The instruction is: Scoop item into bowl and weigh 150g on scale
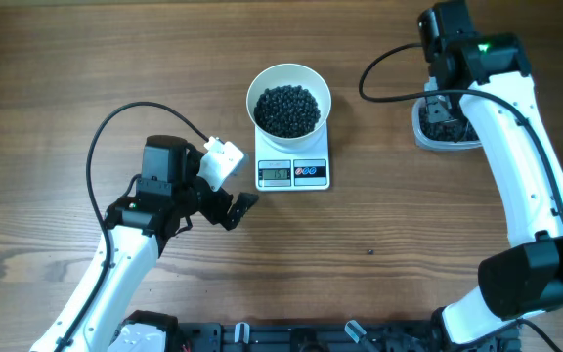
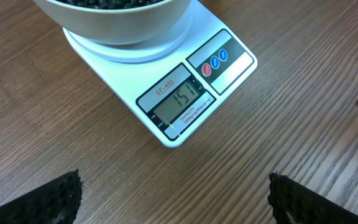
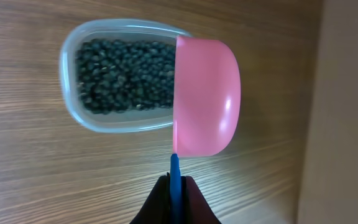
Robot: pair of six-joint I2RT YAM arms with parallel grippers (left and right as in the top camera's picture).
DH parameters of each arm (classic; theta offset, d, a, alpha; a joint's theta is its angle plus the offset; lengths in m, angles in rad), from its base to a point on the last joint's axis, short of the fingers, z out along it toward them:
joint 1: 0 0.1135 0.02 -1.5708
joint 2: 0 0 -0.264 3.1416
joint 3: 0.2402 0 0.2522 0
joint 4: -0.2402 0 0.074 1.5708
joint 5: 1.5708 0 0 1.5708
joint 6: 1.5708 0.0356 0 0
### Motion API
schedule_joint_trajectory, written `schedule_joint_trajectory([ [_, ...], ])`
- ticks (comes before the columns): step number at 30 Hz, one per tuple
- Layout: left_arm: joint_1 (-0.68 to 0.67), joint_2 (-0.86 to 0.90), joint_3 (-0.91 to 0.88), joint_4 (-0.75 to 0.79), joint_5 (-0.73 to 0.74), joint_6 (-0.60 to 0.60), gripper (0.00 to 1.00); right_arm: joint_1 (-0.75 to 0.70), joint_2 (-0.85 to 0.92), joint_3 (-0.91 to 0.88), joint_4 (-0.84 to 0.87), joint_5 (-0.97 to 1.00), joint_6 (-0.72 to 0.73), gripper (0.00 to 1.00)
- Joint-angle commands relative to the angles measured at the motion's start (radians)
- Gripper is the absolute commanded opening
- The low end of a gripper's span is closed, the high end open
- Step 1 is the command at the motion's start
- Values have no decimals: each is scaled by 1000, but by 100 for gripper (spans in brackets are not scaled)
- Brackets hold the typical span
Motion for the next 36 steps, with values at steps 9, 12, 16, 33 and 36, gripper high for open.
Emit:
schedule_joint_trajectory([
  [9, 2, 1, -6, 0, 15, -6, 100, 0, 19, -2, 0, -178, -56, 4],
  [12, 2, 1, -6, 0, 15, -5, 100, 0, 19, 23, 19, -348, -56, 4],
  [16, 2, 1, -6, 0, 15, -6, 100, 0, 19, 133, 38, -551, -52, 4],
  [33, 2, 1, -6, 0, 15, -6, 100, 320, 192, 176, 313, -708, -35, 4],
  [36, 2, 1, -6, 0, 15, -6, 100, 335, 225, 176, 317, -635, -39, 4],
])
